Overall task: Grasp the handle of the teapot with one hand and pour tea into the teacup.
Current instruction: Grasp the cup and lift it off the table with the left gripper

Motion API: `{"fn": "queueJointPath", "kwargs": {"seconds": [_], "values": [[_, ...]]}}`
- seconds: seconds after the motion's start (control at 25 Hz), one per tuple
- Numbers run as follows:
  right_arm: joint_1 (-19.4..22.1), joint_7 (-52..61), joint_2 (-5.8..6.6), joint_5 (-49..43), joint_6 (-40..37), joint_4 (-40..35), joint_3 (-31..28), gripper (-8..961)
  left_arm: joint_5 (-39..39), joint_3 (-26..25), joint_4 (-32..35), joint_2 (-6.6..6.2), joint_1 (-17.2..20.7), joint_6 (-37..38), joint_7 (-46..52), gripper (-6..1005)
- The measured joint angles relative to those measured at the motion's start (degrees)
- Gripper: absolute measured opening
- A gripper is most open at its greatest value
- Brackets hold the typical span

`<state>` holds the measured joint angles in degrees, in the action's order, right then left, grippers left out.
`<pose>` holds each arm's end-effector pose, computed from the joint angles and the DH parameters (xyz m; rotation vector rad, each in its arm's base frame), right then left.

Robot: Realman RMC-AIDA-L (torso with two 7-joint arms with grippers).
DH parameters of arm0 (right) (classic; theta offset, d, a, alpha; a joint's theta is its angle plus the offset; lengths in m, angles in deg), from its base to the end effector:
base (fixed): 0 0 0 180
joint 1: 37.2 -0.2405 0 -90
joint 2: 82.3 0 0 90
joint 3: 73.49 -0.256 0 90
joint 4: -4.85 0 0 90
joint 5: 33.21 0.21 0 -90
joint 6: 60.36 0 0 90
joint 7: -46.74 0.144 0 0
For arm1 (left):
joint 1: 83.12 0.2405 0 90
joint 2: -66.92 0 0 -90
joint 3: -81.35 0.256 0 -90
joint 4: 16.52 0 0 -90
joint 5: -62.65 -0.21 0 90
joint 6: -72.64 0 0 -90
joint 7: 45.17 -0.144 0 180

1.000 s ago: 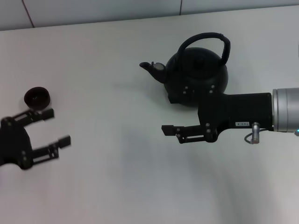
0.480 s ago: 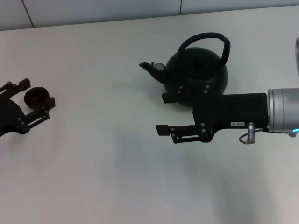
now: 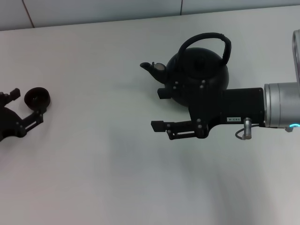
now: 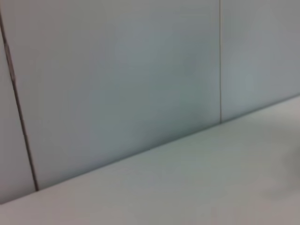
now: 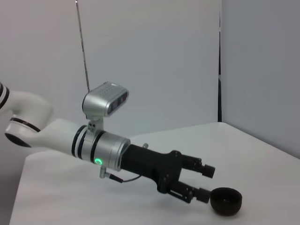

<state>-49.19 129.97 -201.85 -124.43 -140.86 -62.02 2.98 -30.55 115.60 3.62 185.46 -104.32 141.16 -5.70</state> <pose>0.2058 0.2902 -0.0090 -2.7880 0.2584 0.7215 -0.3540 0.3063 -0.0064 -2.1830 -0.4690 -0.5151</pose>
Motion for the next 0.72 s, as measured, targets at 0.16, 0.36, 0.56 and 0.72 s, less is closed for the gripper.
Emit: {"fn": "queueJointPath", "kwargs": {"seconds": [0.16,0.36,0.56,0.72], "values": [[-0.25,0.00,0.01,0.00,0.07,0.06,-0.01,759,0.21,-0.44,-1.63,0.08,-0.03,-1.80,-3.53,797],[-0.26,0.00,0.02,0.00,0.08,0.07,-0.01,759,0.22,-0.33,-1.99,0.06,-0.50,-4.00,-3.93,797],[-0.23,0.00,0.03,0.00,0.09,0.07,-0.01,760,0.22,-0.02,-2.20,0.06,-1.14,-5.80,-3.98,797],[-0.22,0.00,0.03,0.00,0.08,0.07,-0.01,760,0.22,0.01,-2.32,0.08,-1.53,-6.28,-3.99,797]]}}
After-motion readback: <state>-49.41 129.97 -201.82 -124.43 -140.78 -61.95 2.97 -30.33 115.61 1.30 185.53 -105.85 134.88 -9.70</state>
